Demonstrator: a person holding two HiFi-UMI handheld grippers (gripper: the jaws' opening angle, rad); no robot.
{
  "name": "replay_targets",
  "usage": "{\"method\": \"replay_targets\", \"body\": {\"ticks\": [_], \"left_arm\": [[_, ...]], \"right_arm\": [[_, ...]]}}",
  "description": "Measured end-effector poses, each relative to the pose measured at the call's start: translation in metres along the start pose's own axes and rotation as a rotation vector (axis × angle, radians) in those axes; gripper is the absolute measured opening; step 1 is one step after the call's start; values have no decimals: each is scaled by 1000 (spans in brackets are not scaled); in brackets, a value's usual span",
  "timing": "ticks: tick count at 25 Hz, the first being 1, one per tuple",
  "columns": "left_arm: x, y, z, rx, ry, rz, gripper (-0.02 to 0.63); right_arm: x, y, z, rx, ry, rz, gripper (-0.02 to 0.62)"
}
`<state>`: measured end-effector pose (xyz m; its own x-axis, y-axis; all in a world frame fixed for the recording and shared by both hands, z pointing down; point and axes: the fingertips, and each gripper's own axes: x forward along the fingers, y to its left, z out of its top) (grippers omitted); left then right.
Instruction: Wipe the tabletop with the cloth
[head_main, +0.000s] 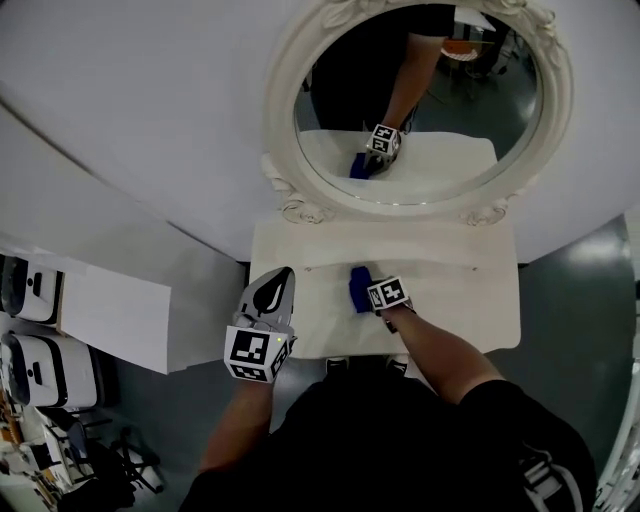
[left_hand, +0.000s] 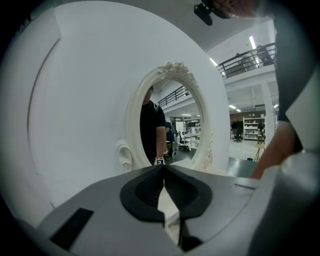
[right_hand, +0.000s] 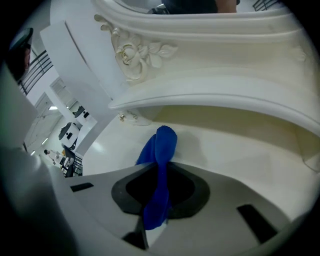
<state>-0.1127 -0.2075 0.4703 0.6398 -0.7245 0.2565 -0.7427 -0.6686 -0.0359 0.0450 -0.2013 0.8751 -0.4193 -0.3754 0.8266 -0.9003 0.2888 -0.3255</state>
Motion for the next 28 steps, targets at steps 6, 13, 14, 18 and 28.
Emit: {"method": "replay_targets", "body": {"ticks": [6,13,14,18,28], "left_arm": [[31,-48,11,15,-12,-64,11],[60,-89,16,12,-2,-122,11],[65,-96,16,13,1,-132,11],[84,-124,17,22,10,-167,11],[128,-184,18,36,34,-238,11]], "right_arm": [[-43,-70,-31,67,-16,-80,38],[-94,-148,-71,150,-26,-170,38],[-101,-158,-77,171,-32,-179,38],[-128,-198,-95,228,-54,-217,38],[-194,-295,-146,330,-77,-320,39]]}}
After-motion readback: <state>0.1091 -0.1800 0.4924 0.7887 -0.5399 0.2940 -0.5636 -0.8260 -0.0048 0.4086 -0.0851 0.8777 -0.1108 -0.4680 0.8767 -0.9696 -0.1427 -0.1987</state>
